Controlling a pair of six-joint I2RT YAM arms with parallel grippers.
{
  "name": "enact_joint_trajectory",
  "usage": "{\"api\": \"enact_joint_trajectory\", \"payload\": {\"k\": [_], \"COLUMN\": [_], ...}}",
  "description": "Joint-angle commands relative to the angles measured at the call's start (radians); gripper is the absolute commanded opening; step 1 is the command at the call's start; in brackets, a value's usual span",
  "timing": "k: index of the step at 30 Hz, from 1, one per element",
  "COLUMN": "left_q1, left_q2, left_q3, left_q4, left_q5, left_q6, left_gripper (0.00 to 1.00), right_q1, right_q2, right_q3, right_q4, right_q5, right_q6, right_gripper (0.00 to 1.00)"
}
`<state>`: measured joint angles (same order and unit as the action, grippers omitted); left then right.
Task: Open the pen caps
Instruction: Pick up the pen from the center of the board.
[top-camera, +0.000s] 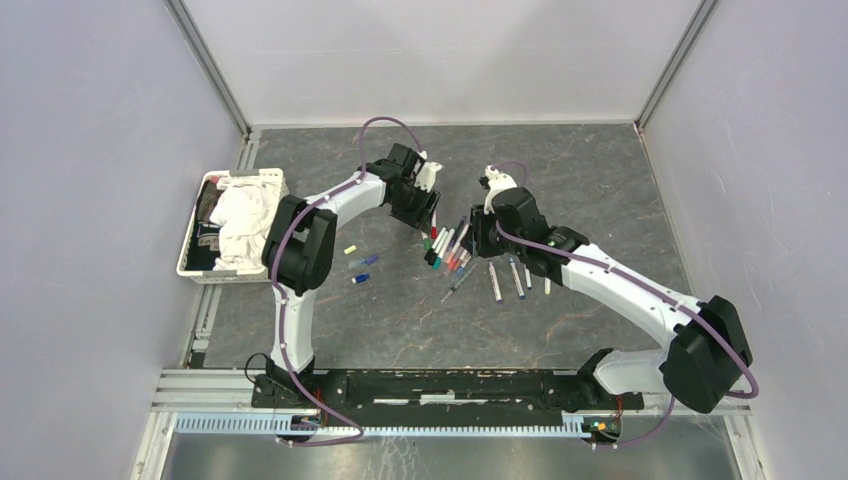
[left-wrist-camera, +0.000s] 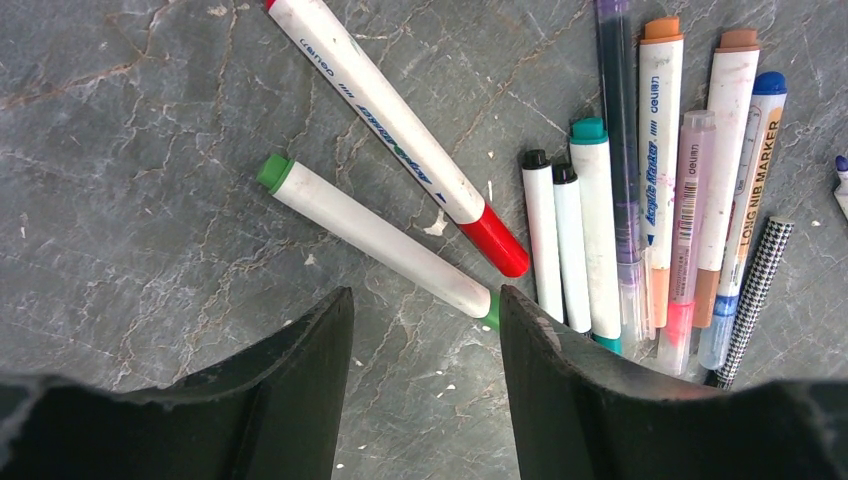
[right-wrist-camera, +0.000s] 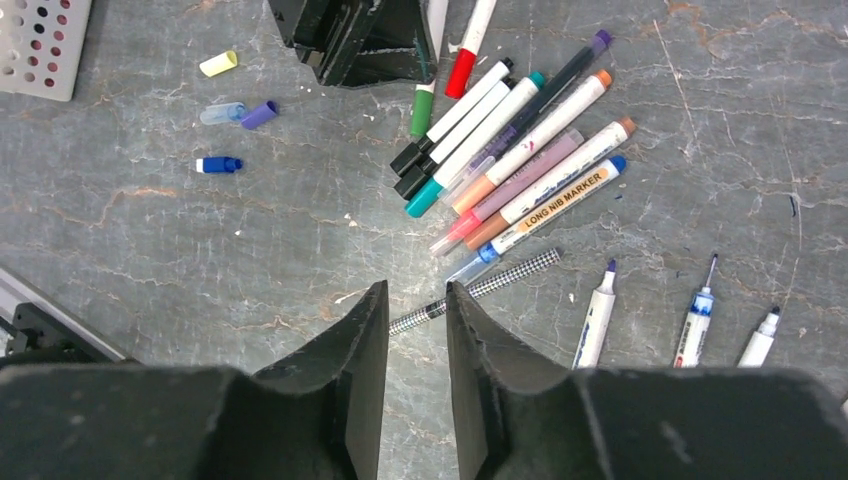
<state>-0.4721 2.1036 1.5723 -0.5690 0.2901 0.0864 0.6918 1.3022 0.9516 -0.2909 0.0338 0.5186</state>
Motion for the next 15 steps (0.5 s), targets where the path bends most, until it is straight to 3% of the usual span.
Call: {"api": "enact_joint_trajectory", "payload": {"k": [1,15], "left_q1": [0.007,0.007], "left_q2": [0.013,0.039], "left_q3": [0.032,0.051], "left_q4": [0.032,0.036], "left_q5": [0.017,0.037], "left_q6": [-0.039,-0.058], "left_gripper": [0.61,0.59], "right_q1": [-0.009,-0.020], "right_q2": [-0.041,-0.059], "right_q3": [-0.011,-0.035], "right_q4": [0.075,0.066], "right_q5": [-0.032,-0.055], "right_q6": [0.001,-0.007], "right_gripper": [0.34,0.36]}}
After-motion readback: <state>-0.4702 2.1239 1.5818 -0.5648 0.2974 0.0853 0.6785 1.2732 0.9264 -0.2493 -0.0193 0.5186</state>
